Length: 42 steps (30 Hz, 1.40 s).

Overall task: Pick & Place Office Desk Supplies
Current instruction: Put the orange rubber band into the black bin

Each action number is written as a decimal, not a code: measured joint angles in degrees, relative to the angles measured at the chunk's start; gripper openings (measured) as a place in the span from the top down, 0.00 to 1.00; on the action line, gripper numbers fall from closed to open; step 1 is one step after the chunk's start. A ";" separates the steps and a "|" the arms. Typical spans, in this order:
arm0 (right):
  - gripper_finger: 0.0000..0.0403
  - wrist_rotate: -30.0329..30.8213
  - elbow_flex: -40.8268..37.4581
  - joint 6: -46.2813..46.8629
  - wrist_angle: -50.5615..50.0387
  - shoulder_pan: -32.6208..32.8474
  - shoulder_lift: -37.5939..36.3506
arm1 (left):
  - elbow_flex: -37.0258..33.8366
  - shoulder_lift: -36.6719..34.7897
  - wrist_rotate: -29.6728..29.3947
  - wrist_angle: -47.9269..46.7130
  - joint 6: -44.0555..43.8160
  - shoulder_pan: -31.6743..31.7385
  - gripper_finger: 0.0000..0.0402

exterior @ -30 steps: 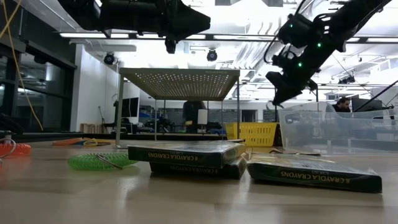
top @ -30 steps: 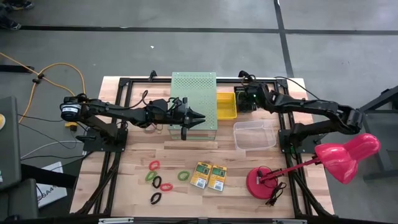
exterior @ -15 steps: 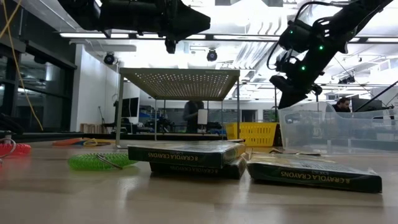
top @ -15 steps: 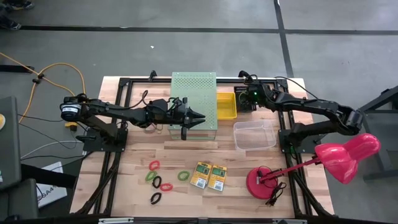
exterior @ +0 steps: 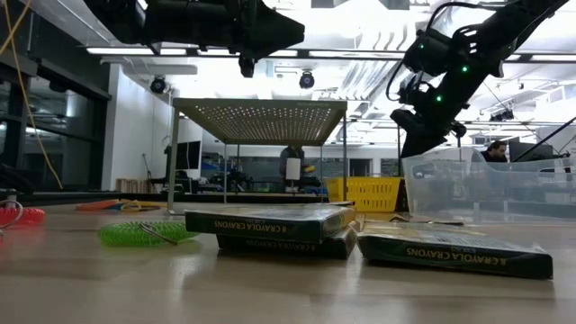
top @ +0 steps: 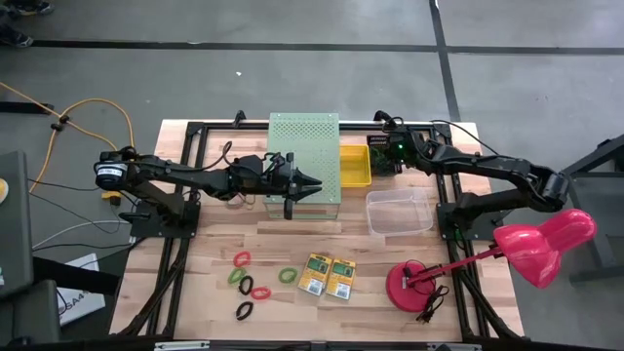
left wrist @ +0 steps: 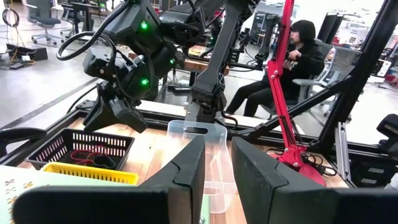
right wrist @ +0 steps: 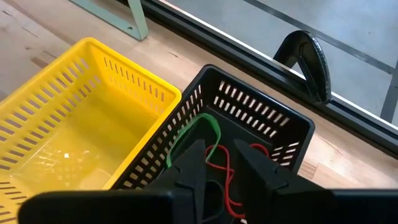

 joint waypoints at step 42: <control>0.82 -6.25 0.00 -1.46 3.25 0.00 0.01 | 0.00 -26.39 -10.07 -87.70 -19.21 9.64 0.81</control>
